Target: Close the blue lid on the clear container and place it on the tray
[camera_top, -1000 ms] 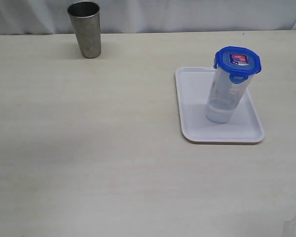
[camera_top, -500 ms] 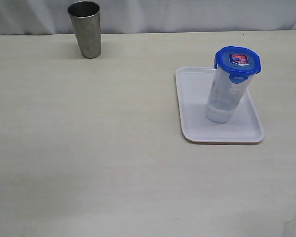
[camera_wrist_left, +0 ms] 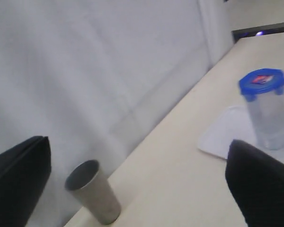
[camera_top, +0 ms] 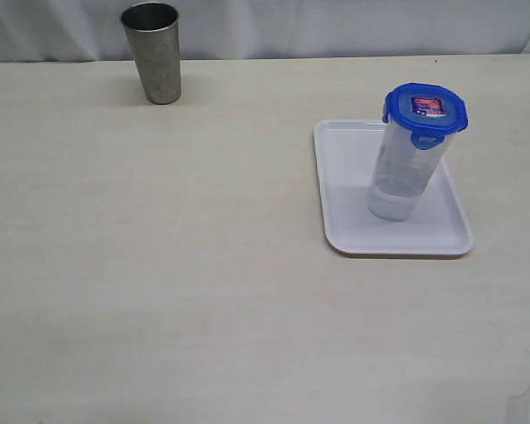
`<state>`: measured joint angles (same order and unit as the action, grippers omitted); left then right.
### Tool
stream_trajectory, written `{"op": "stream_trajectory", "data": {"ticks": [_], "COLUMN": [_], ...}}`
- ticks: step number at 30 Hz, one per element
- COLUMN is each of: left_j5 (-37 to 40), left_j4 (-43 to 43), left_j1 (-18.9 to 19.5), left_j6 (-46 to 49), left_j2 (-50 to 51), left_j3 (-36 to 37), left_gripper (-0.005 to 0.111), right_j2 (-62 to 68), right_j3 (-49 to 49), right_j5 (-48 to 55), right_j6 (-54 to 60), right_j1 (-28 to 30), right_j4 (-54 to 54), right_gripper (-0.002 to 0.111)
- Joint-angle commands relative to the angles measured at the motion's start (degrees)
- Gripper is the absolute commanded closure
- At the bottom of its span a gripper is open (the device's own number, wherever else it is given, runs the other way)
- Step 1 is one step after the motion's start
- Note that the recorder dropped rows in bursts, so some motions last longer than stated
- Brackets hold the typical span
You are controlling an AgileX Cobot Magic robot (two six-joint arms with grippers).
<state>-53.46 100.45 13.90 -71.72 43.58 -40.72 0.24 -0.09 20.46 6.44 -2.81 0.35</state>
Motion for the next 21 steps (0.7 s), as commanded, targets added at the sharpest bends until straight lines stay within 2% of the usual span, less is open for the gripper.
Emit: {"op": "stream_trajectory", "data": {"ticks": [1,3,11,21], "left_j5": [-12.6,-16.5,-16.5,-16.5], "left_j4": [-0.5,-0.5,-0.5,-0.5], "left_j1": [0.1,0.1,0.1,0.0], "left_j6": [-0.7,-0.7,-0.7,-0.7], "left_j2": [-1.3,-1.3,-1.3,-1.3], "left_j3": [1.0,2.1,8.5,8.6], "left_gripper": [0.014,0.014,0.014,0.014], "right_j2": [-0.2,-0.2,-0.2,-0.2], "right_j3": [0.1,0.1,0.1,0.1], "right_j5": [-0.7,-0.7,-0.7,-0.7], "right_j6": [0.2,0.2,0.2,0.2], "right_j1": [0.2,0.2,0.2,0.2], "right_j4": [0.2,0.2,0.2,0.2], "right_gripper": [0.104,0.104,0.104,0.104]}}
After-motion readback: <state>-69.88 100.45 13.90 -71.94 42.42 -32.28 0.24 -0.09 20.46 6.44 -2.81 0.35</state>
